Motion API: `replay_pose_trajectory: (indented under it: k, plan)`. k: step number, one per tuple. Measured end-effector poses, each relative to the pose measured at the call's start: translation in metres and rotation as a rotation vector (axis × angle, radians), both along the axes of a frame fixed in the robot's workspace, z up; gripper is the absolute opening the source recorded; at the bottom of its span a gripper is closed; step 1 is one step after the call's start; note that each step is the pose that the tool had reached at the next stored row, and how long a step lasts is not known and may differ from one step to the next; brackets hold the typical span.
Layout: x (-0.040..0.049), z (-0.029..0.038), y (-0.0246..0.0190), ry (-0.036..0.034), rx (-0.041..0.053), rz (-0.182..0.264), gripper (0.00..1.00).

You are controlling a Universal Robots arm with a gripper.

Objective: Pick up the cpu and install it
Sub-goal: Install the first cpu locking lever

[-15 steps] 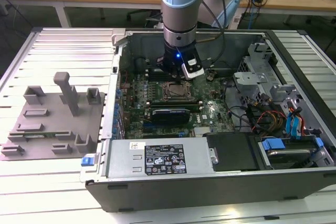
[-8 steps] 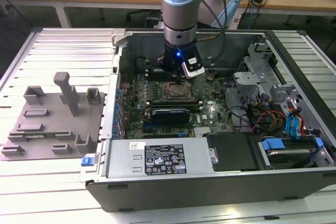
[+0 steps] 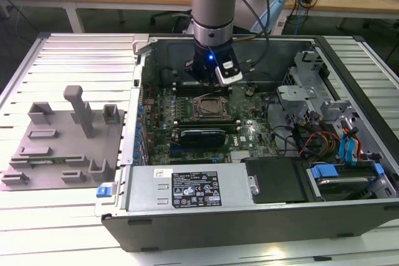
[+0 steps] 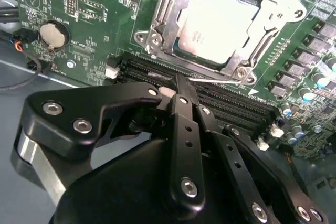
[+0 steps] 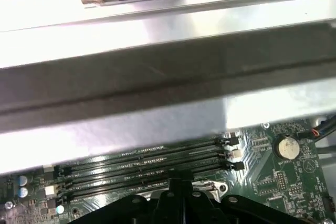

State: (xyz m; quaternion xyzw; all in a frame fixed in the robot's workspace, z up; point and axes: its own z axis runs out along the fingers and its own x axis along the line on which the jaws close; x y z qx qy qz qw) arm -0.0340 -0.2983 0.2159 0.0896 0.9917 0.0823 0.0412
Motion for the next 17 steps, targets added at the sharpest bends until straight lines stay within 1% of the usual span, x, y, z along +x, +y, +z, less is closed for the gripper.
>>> replay_pose_trajectory:
  k: [3, 7, 10, 11, 14, 17]
  plan:
    - [-0.002, 0.0, 0.0009, -0.0003, 0.0001, 0.0, 0.11]
    - [-0.0029, -0.0008, 0.0009, -0.0038, 0.0001, 0.0, 0.11]
    - [-0.003, -0.003, 0.0009, -0.008, 0.0, 0.0, 0.11]
    - [-0.003, -0.0046, 0.0009, -0.0106, -0.0001, 0.0, 0.11]
    - [-0.0032, -0.0088, 0.0009, -0.0147, -0.0003, 0.0, 0.11]
    - [-0.0036, -0.011, 0.0009, -0.0165, -0.0008, 0.0, 0.11]
